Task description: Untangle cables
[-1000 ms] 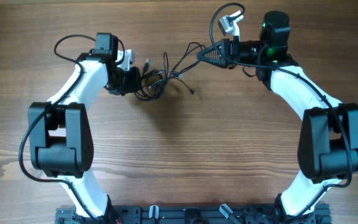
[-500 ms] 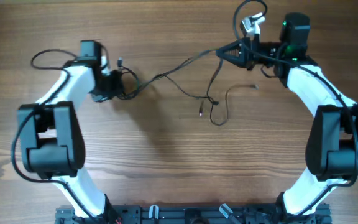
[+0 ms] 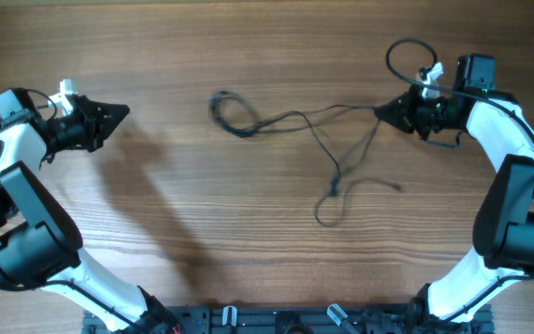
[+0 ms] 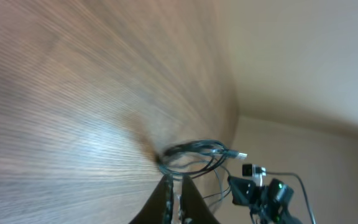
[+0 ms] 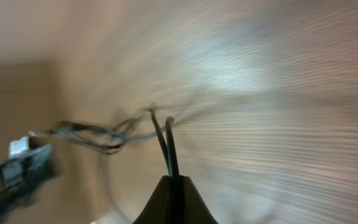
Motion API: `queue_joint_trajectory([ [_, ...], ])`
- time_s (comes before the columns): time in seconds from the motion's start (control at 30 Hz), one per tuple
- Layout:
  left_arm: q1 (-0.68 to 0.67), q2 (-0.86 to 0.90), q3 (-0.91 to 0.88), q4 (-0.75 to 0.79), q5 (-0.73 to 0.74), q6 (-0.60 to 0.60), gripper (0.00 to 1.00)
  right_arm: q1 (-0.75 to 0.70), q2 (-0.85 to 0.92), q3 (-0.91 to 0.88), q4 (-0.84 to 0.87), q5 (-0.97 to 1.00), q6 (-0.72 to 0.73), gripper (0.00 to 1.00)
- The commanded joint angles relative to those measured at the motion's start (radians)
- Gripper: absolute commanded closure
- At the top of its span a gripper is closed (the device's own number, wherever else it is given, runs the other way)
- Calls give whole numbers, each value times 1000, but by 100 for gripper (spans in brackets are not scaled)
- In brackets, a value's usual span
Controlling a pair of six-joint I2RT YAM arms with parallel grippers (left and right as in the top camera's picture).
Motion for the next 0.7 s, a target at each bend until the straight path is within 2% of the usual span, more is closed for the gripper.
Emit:
queue_joint_trajectory([
  [0.0, -19, 13, -3, -40, -197, -30, 96, 13, -35, 12, -26, 301, -80, 96],
  [0.13, -74, 13, -3, -87, -245, -35, 94, 27, -35, 12, -29, 260, -126, 96],
  [0.17, -101, 13, -3, -83, -246, -35, 85, 38, -35, 12, -28, 260, -125, 96],
  [0.2, -190, 13, -3, -53, -267, -35, 56, 67, -35, 12, -29, 260, -124, 96],
  [0.23, -216, 13, -3, -42, -279, -35, 49, 79, -35, 12, -29, 260, -124, 96],
  [0.3, -291, 13, -3, -6, -332, -37, 48, 102, -35, 12, -28, 260, -125, 96],
  [0.47, -554, 13, -3, 106, -568, -85, 48, 183, -35, 12, -29, 261, -130, 96],
  [0.5, -591, 13, -3, 123, -618, -104, 50, 193, -35, 12, -29, 261, -130, 96],
  [0.57, -677, 13, -3, 158, -743, -145, 61, 216, -35, 12, -34, 261, -131, 96],
  [0.67, -749, 13, -3, 169, -848, -151, 63, 233, -35, 12, -43, 264, -132, 96],
])
